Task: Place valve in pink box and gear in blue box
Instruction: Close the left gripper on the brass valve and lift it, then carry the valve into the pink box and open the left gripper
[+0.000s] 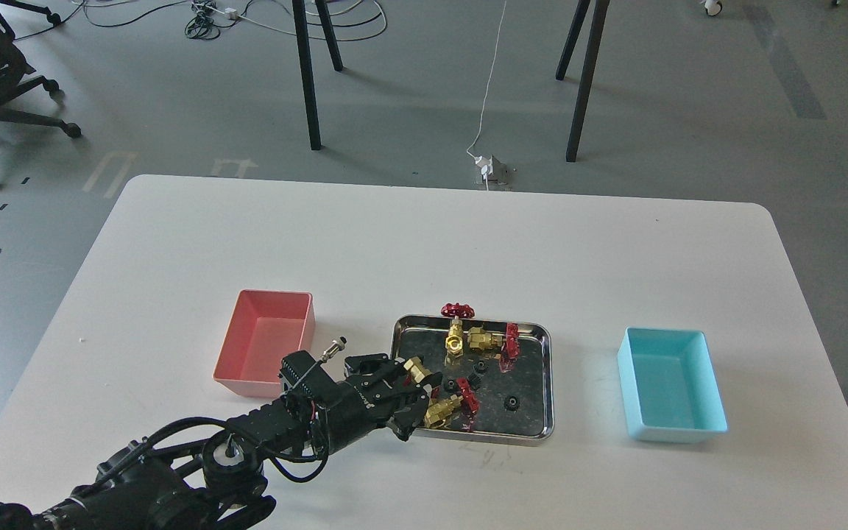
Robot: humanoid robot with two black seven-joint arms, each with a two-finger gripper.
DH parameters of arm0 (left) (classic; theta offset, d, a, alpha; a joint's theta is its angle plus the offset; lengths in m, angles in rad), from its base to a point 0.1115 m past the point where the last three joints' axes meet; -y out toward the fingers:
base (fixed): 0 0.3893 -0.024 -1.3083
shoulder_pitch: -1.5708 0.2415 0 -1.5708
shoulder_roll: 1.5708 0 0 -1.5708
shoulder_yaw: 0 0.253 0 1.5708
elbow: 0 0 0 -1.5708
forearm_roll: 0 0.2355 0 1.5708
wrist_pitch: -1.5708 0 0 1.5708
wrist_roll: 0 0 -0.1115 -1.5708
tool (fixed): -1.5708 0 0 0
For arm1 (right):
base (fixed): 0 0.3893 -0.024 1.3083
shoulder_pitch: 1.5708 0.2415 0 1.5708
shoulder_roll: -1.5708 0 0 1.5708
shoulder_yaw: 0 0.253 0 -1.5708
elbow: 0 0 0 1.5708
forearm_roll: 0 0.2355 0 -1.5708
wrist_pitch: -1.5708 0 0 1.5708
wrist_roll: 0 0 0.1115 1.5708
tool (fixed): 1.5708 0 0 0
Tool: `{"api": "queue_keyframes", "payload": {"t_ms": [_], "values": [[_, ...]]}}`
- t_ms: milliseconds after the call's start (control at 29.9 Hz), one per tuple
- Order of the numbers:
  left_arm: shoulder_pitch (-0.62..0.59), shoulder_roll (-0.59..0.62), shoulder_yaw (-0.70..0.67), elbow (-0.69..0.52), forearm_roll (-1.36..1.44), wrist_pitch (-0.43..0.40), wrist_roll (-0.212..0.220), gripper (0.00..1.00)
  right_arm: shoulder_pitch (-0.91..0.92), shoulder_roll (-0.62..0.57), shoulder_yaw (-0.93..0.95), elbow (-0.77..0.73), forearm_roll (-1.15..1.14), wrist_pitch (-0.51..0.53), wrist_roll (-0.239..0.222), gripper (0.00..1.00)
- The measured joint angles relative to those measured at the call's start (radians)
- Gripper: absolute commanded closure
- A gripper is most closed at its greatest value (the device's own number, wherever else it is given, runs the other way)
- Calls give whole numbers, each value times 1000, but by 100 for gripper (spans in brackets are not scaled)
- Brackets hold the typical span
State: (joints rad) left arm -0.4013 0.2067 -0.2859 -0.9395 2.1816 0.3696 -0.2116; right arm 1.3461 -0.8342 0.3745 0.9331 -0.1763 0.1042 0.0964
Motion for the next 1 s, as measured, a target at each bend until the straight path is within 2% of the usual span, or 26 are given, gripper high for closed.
{"api": "queue_keyframes", "payload": {"t_ms": [234,401,568,669,869,1003], "values": [[-12,53,-115,-67,0,-7,5,83,-6,1,-6,-39,0,1,0,1],[-5,219,-195,-208,-9,-20,12,83,-4,6,-6,-45,0,2,0,1],[39,413,-206,-311,-98,-12,14,83,1,4,-6,-48,0,2,0,1],[68,485,-207,-341,-119,-5,14,82,2,5,-6,-48,0,2,0,1],[121,500,-200,-313,-121,-3,13,79,2,10,-1,-48,0,1,3,1],[128,447,-196,-250,-114,-3,12,64,4,12,1,-47,0,0,3,1]]}}
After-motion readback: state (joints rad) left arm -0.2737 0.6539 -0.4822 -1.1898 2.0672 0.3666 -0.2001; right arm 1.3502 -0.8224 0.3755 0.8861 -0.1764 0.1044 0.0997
